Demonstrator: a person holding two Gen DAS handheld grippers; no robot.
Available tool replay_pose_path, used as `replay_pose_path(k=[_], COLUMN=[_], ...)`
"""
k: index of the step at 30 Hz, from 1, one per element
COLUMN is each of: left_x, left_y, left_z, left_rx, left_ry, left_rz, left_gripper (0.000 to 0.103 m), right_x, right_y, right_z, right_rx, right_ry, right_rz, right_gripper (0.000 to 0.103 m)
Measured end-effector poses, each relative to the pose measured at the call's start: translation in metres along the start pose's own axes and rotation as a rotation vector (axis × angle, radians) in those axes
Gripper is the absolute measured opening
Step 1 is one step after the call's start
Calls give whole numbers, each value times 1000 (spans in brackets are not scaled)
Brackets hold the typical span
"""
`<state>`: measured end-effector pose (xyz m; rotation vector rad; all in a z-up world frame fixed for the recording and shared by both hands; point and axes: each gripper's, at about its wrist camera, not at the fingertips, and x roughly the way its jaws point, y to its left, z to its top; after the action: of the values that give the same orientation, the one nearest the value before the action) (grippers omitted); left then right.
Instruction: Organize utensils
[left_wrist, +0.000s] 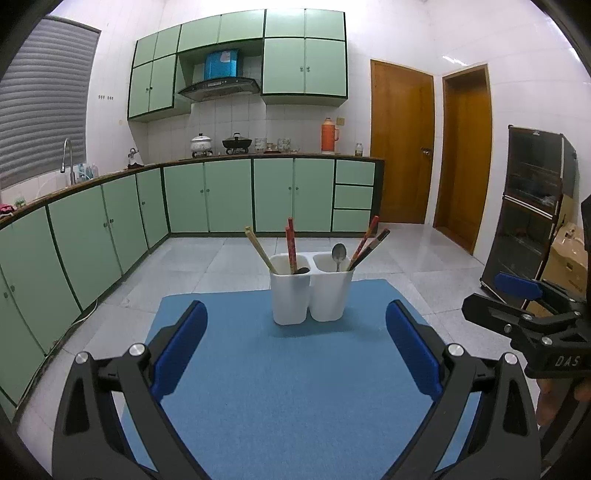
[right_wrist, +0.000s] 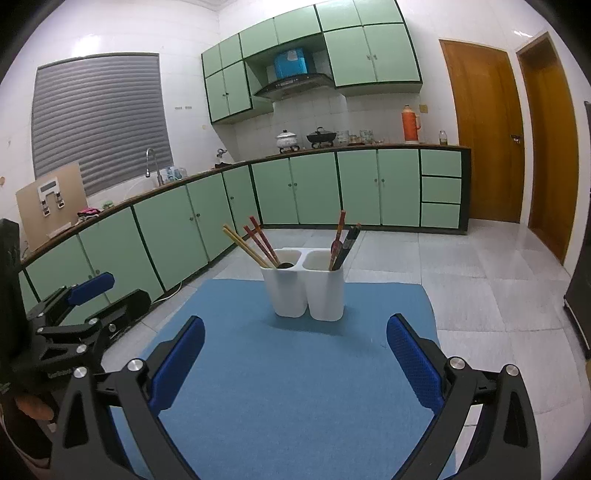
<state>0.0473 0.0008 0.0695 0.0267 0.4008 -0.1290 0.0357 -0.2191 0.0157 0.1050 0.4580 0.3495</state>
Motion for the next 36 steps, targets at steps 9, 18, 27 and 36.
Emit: replay_pose_path(k=[9,18,27,36], left_x=[-6,-12,-16,-16], left_y=[-4,-2,-3,-2], left_z=[-1,-3,-2,-2], left_rx=[4,-2,-5,-6], left_ry=[-7,-15,-22,-23], left_rz=[-6,-3,1,-1], left_gripper=[94,94,94,94], right_x=[-5,-8,-8,-7], right_y=[6,10,11,12], right_z=[0,0,0,1], right_rx=[-17,-23,-26,-28], right_ry=[-4,-9,-11,-13], right_rz=[8,12,16,17], right_gripper=[97,97,97,97])
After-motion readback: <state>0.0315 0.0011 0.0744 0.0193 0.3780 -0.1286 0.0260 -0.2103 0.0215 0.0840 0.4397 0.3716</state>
